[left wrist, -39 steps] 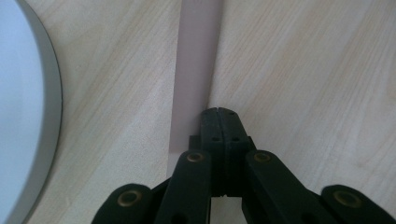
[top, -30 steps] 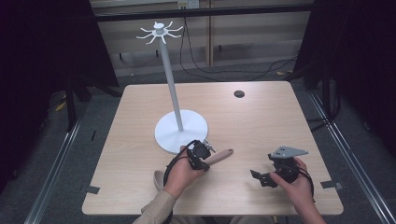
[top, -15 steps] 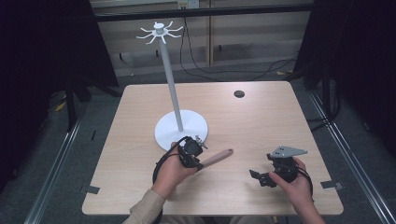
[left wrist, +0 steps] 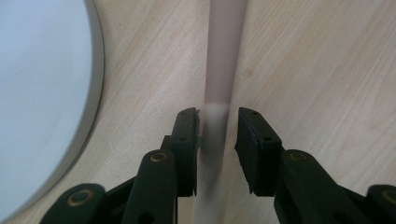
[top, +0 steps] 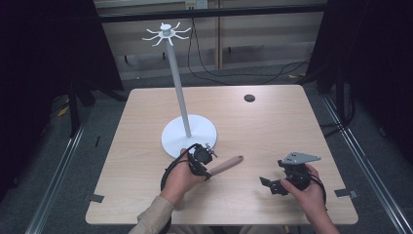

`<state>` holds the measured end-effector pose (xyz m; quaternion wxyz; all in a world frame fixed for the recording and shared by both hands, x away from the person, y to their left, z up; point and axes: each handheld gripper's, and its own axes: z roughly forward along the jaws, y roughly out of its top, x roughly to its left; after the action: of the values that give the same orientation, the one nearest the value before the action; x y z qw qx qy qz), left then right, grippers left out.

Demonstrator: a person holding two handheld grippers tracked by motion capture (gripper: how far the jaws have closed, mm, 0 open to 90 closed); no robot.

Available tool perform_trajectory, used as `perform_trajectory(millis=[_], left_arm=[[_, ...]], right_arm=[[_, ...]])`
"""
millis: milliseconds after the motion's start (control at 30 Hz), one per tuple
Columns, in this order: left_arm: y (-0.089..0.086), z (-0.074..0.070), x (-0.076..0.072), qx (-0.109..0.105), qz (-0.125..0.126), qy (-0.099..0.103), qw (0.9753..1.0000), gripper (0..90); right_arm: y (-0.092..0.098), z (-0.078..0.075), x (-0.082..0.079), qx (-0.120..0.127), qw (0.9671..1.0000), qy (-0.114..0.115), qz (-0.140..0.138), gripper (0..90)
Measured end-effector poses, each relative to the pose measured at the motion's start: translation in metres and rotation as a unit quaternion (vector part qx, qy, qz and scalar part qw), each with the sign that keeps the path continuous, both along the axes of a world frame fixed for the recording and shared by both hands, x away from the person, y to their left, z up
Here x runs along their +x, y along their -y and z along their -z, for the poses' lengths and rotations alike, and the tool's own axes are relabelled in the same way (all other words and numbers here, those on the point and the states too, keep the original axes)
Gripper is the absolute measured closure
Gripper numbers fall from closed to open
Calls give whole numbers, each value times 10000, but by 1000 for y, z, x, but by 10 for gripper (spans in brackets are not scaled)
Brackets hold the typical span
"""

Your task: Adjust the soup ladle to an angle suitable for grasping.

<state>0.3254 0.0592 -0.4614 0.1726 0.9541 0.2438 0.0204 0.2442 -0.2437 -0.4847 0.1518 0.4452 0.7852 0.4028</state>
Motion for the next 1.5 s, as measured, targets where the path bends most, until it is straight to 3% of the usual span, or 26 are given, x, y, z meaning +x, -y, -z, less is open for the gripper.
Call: perform_trajectory(millis=[67,300,567,733,900,1167,1400,1500], left_arm=[[1,2,0,10,28,23,10000,694],[8,6,1,342,256,17,9991,704],[13,6,4,378,320,-55,9988,733],[16,5,5,549,404,-24,9977,778],[11,5,4,379,377,-70,9985,779],[4,-7,3,135,312,65,9994,779],[-12,-23,0,-221,136,278,9993,781],[-16,-28,-1,-252,121,364,9989,781]], right_arm=[[0,0,0,11,10000,-7,22,34],[1,-1,0,28,10000,8,32,35],[1,-1,0,42,10000,60,43,42],[0,-1,0,43,10000,54,1,41],[1,-1,1,68,10000,54,-4,41],[0,-1,1,81,10000,40,-1,40],[-2,0,2,78,10000,30,-18,40],[-3,0,2,64,10000,33,-37,40]])
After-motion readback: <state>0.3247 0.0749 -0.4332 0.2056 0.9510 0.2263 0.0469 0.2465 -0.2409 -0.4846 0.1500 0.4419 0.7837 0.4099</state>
